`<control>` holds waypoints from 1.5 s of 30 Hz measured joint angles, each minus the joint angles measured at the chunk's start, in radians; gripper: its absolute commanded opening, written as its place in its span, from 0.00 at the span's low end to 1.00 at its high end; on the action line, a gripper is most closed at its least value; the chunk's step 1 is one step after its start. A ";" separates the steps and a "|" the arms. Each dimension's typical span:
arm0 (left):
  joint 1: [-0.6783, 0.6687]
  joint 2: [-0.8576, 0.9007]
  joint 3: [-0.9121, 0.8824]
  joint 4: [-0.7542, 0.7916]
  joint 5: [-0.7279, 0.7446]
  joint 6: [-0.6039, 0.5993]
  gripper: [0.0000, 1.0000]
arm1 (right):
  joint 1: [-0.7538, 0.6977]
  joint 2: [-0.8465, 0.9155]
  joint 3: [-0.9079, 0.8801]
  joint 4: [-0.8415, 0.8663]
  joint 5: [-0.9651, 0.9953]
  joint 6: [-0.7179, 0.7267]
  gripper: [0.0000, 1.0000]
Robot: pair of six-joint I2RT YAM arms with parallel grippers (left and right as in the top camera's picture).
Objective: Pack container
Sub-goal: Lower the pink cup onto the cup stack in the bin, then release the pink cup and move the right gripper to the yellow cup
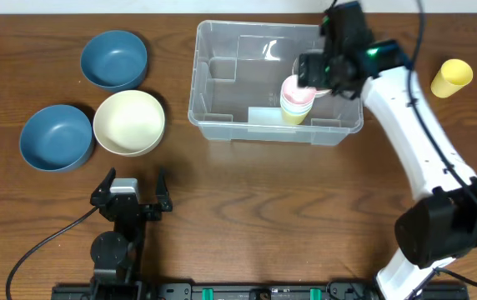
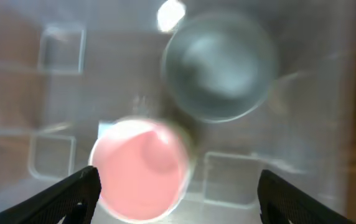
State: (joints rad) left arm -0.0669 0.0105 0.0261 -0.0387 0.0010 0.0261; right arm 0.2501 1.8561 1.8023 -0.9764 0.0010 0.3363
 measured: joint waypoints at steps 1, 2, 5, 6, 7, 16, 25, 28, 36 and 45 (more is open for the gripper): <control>0.000 0.000 0.000 0.000 0.000 0.000 0.98 | -0.025 -0.002 0.021 -0.009 0.003 0.002 0.82; 0.000 0.000 0.000 0.000 0.000 0.000 0.98 | -0.065 -0.005 0.040 -0.021 0.004 0.009 0.82; 0.000 0.000 0.000 0.000 0.000 0.000 0.98 | -0.179 -0.011 0.050 -0.038 0.015 0.022 0.82; 0.000 0.000 0.000 0.000 0.000 0.000 0.98 | -0.225 -0.011 0.050 -0.040 0.018 0.025 0.81; 0.000 0.000 0.000 0.000 0.000 0.000 0.98 | -0.280 -0.011 0.050 -0.040 0.021 0.027 0.80; 0.000 0.000 0.000 0.000 0.000 0.000 0.98 | -0.617 0.007 0.050 0.017 0.040 0.039 0.77; 0.000 0.000 0.000 0.000 0.000 0.000 0.98 | -0.731 0.175 0.050 0.053 0.038 0.024 0.76; 0.000 0.000 0.000 0.000 0.000 0.000 0.98 | -0.737 0.225 0.050 0.104 0.032 0.004 0.75; 0.000 0.000 0.000 0.000 0.000 0.000 0.98 | -0.737 0.293 0.050 0.223 0.013 -0.028 0.70; 0.000 0.000 0.000 0.000 0.000 0.000 0.98 | -0.737 0.393 0.050 0.241 -0.003 -0.036 0.54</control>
State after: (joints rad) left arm -0.0669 0.0105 0.0261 -0.0387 0.0010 0.0261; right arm -0.4870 2.2494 1.8523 -0.7349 -0.0021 0.3004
